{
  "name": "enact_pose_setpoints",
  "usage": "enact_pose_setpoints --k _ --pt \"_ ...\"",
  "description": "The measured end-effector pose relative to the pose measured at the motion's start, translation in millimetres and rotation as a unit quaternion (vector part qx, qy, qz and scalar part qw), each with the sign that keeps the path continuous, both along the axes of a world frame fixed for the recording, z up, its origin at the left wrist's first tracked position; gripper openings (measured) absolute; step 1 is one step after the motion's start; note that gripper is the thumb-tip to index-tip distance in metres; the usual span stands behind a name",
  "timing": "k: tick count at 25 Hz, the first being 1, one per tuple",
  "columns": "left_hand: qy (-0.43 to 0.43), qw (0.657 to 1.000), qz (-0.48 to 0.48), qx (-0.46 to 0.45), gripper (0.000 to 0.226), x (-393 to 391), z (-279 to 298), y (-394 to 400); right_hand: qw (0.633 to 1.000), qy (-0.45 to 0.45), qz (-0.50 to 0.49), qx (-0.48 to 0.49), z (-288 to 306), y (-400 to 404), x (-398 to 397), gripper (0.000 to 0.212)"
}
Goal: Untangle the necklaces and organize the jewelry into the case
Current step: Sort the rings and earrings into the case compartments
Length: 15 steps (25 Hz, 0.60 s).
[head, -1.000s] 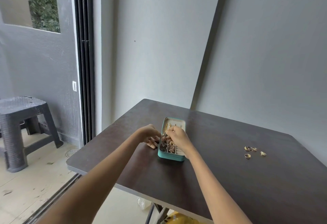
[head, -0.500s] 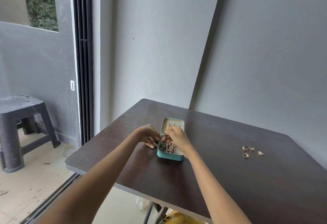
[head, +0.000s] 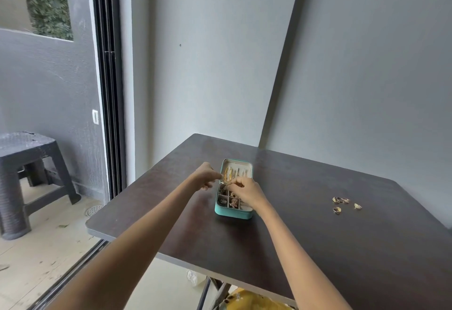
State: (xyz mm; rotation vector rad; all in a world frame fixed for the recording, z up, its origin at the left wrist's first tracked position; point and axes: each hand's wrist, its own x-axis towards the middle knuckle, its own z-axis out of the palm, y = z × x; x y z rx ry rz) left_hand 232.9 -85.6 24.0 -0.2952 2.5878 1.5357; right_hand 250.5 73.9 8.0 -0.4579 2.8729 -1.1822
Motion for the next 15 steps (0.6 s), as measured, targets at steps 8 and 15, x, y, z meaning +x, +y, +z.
enact_pose_setpoints --k 8,15 --pt "0.195 0.97 -0.062 -0.132 0.028 3 40 79 0.98 0.062 -0.134 -0.134 13 38 -5 0.019" --pt "0.143 0.98 -0.14 -0.007 0.013 -8 14 215 0.933 0.05 -0.326 -0.143 -11 148 -4 0.024"
